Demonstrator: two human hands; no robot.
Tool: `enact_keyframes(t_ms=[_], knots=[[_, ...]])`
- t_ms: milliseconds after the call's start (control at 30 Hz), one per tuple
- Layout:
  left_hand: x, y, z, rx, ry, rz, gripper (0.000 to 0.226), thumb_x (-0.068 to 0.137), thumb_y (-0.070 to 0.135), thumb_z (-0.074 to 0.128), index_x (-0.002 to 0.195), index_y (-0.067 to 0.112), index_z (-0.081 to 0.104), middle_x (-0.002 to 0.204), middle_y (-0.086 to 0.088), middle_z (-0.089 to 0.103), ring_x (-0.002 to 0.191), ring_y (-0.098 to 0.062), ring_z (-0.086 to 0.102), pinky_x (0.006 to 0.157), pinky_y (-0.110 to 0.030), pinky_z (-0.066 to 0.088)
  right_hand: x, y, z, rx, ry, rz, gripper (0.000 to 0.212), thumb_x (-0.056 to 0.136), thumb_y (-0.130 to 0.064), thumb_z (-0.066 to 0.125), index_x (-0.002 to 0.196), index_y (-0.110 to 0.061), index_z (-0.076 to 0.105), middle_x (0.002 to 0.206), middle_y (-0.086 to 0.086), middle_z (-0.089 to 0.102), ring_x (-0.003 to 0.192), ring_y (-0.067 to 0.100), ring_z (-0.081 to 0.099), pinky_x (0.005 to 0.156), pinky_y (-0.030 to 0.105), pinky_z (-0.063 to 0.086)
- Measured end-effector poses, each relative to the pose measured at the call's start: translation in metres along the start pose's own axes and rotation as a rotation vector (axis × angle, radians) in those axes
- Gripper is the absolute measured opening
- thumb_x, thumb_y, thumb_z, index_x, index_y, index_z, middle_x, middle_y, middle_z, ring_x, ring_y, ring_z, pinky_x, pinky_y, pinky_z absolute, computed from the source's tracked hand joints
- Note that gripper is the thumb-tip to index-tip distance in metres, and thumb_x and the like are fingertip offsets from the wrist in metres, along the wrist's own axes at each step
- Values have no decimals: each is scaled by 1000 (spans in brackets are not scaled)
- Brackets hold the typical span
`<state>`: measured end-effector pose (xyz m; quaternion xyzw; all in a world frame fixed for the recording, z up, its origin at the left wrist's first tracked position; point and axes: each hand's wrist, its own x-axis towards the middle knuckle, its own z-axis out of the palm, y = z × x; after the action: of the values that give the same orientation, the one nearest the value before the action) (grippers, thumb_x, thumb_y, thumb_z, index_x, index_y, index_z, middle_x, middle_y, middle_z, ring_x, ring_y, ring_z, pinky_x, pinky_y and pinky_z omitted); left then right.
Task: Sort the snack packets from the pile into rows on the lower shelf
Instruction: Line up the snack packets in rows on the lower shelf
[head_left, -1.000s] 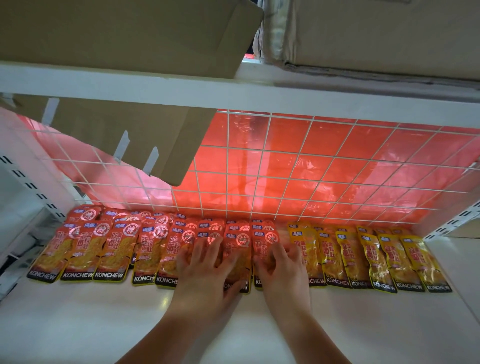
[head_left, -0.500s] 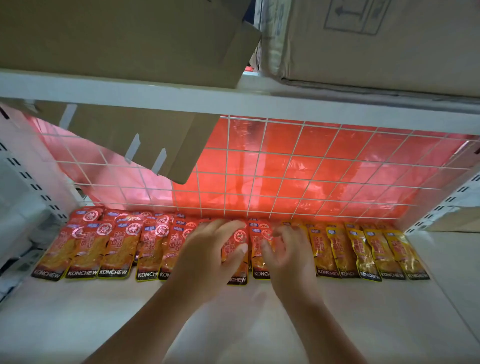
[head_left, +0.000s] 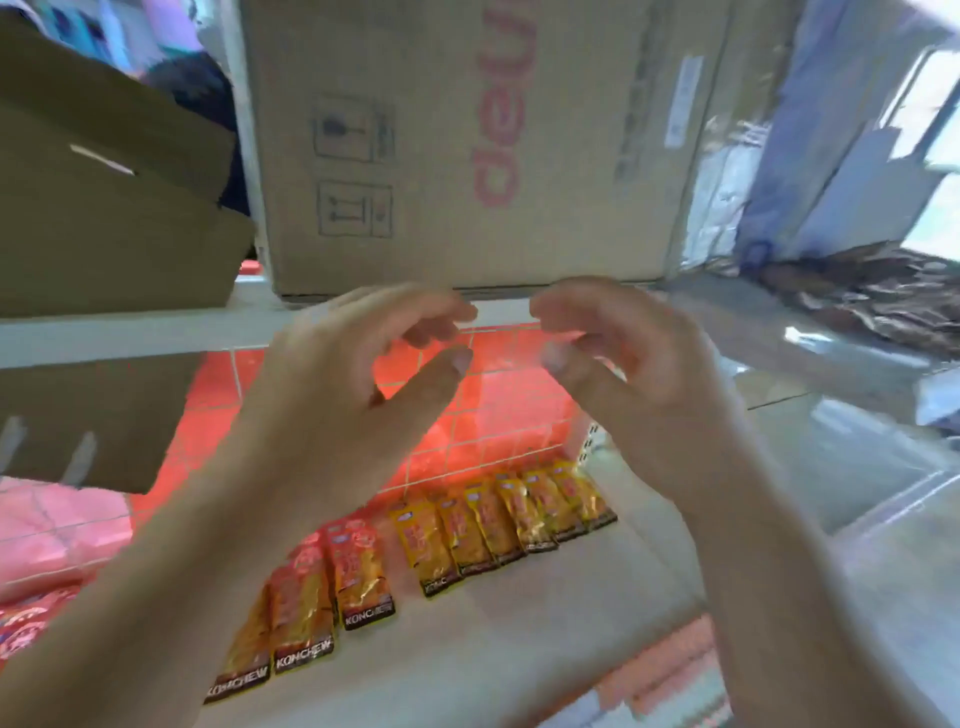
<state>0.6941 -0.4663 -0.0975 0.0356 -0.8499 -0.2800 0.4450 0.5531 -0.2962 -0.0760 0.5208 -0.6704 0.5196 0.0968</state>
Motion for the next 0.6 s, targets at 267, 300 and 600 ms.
enact_keyframes(t_ms=[267, 300, 600], knots=[[80, 147, 55, -214, -8, 262, 29, 85, 50, 57, 112, 49, 67, 103, 26, 70, 99, 1, 64, 85, -24, 50, -23, -62, -204, -187, 264, -42, 18, 82, -43, 68, 99, -42, 72, 103, -13, 75, 98, 5, 71, 82, 21, 55], [86, 168, 66, -219, -12, 285, 32, 84, 53, 56, 114, 51, 66, 105, 28, 69, 100, 3, 63, 85, -23, 48, -32, -66, -231, -216, 293, -38, 17, 83, -38, 68, 100, -39, 72, 102, -15, 75, 95, 1, 70, 78, 16, 53], [116, 322, 173, -169, -222, 342, 20, 94, 53, 59, 112, 54, 67, 105, 42, 62, 94, 21, 57, 70, -15, 45, -107, -71, -408, -365, 373, 76, 14, 85, -40, 68, 98, -40, 74, 96, -26, 72, 89, -8, 66, 77, 17, 48]])
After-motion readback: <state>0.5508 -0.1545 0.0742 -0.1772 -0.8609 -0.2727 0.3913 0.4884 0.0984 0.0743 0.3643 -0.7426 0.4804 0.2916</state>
